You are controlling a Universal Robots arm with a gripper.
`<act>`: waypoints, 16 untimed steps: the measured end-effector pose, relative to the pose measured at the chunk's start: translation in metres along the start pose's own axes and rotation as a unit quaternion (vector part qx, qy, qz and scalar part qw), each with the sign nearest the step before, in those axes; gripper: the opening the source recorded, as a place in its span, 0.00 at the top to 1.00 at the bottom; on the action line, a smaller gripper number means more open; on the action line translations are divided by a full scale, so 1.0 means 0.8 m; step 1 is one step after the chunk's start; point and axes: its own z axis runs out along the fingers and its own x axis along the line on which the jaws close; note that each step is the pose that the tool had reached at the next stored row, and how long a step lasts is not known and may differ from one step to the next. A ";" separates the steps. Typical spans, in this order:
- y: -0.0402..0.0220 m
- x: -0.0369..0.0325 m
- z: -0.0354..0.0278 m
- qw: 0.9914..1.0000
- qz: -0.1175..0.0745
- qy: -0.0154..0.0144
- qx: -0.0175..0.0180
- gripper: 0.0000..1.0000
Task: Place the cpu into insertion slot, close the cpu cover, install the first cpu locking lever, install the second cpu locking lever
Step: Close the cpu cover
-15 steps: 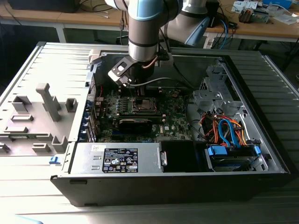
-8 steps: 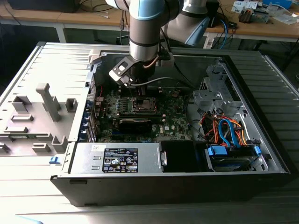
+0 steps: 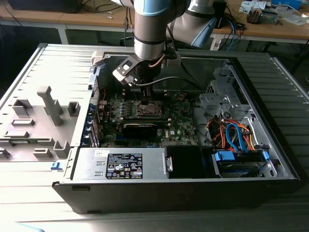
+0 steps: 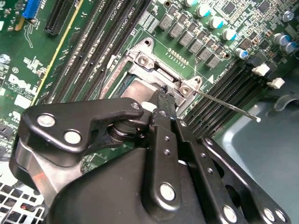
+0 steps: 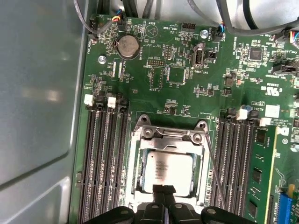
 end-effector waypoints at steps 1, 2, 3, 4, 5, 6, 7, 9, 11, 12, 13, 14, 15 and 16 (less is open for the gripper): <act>0.0001 0.0000 -0.0020 1.000 0.000 0.000 0.000 0.89; 0.0002 -0.0001 -0.0045 1.000 0.000 0.000 0.000 0.89; 0.0001 -0.0002 -0.0060 1.000 0.000 0.000 0.000 0.89; 0.0001 -0.0002 -0.0078 1.000 0.000 0.000 0.000 0.89; 0.0001 -0.0003 -0.0109 1.000 0.000 0.000 0.000 0.89; -0.0001 -0.0004 -0.0167 1.000 0.000 0.000 0.000 0.89; -0.0002 -0.0004 -0.0186 1.000 0.000 0.000 0.000 0.89; -0.0003 -0.0006 -0.0232 1.000 0.000 0.000 0.000 0.89; -0.0004 -0.0007 -0.0286 1.000 0.000 0.000 0.000 0.89; -0.0005 -0.0007 -0.0303 1.000 0.000 0.000 0.000 0.89; -0.0005 -0.0008 -0.0325 1.000 0.000 0.000 0.000 0.89; -0.0006 -0.0008 -0.0344 1.000 0.000 0.000 0.000 0.89; -0.0006 -0.0008 -0.0362 1.000 0.000 0.000 0.000 0.89; -0.0007 -0.0009 -0.0391 1.000 0.000 0.000 0.000 0.89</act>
